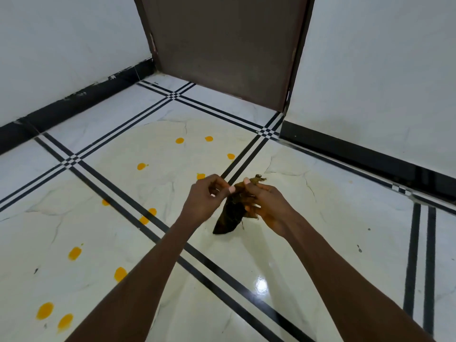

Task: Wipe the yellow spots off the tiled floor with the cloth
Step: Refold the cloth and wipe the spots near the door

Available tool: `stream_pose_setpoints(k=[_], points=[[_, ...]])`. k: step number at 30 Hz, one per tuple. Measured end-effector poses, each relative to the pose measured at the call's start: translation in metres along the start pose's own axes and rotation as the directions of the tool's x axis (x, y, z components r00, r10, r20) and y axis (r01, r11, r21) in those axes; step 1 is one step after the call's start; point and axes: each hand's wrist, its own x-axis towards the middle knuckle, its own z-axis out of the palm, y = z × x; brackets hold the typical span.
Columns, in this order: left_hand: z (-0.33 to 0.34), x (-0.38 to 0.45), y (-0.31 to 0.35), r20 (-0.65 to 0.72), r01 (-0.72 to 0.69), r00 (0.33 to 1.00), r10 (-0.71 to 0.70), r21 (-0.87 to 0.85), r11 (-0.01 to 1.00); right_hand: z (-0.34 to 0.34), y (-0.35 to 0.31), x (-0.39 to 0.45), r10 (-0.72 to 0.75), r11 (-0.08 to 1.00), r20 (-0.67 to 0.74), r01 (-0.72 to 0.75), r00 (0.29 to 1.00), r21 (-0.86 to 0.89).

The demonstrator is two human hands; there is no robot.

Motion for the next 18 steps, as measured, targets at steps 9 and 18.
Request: stream_pose_setpoints(k=[9,18], points=[[0.017,-0.015,0.0,-0.013,0.018,1.0,-0.018,-0.006,1.0,0.007,-0.003,0.0,-0.072,0.997,0.005,0.072,0.997,-0.037],[0.017,-0.013,-0.003,-0.041,-0.046,0.998,0.047,0.03,0.998,-0.002,-0.001,-0.001,-0.056,0.996,-0.043,0.058,0.998,0.063]])
